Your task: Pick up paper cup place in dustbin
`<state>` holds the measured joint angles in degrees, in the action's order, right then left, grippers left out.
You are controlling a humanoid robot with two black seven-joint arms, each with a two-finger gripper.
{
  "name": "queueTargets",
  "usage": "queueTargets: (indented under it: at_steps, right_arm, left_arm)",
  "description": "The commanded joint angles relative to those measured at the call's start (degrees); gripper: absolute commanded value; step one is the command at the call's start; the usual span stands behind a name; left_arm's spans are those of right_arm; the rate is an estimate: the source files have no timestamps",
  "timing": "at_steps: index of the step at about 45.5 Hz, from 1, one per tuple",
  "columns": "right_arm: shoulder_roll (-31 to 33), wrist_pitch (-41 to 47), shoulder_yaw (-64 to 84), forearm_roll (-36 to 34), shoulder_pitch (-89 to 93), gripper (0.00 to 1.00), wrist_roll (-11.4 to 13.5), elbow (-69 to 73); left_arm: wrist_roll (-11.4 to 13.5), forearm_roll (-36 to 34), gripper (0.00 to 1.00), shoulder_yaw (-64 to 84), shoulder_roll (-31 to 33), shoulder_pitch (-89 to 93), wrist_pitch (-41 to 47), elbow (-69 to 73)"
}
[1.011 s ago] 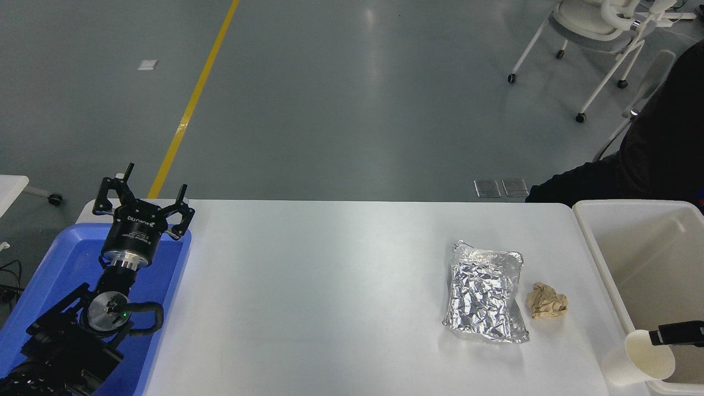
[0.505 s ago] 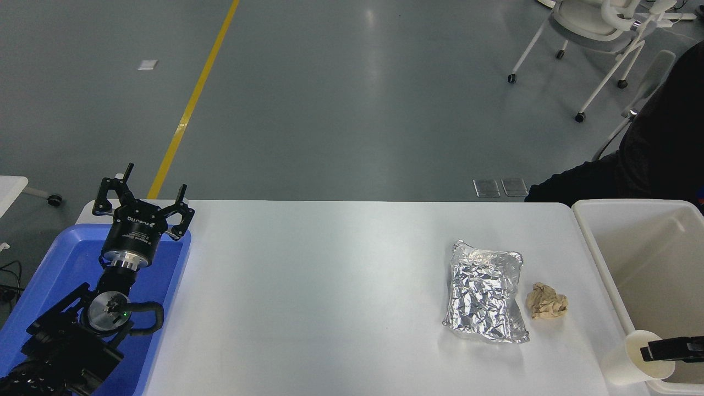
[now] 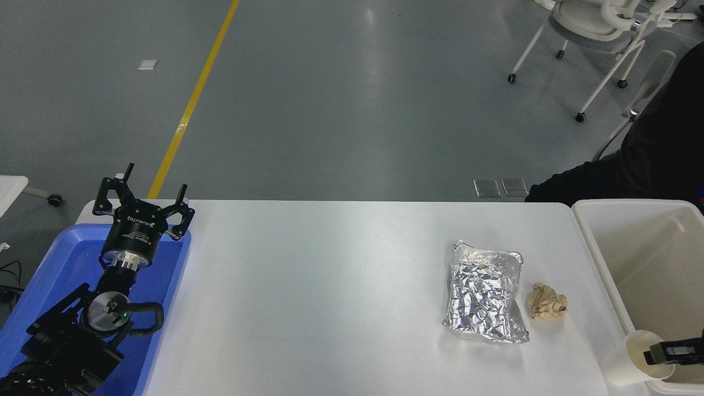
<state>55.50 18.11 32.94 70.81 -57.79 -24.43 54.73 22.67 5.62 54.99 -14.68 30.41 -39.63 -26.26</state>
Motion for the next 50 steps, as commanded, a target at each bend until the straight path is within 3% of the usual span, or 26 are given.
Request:
queueTargets:
  at_steps: [1,12,25,33,50]
  right_arm:
    - [0.05,0.09,0.02,-0.15,0.14,0.0,-0.26,0.11]
    - [3.56,1.14,0.28,-0.06,-1.88,0.0,-2.81,2.92]
    - [13.58,17.13,3.36,0.47,-25.16,0.0,-2.81,17.69]
    - [13.85,25.75,3.71,0.47,-36.42,0.0,-2.72,19.71]
    - [9.19,26.89,3.62,2.49,-49.25,0.0,-2.46,19.98]
  left_arm:
    - [0.0,0.0,1.0,-0.06,0.0,0.09,-0.01,-0.02]
    - [-0.09,0.0,1.0,-0.23,0.0,0.09,-0.1,-0.02]
    - [-0.26,0.0,1.0,-0.32,0.0,0.17,-0.18,-0.02]
    - [-0.26,0.0,1.0,-0.32,0.0,0.17,-0.18,-0.02]
    - [-0.09,0.0,1.0,-0.41,-0.09,0.09,-0.18,0.07]
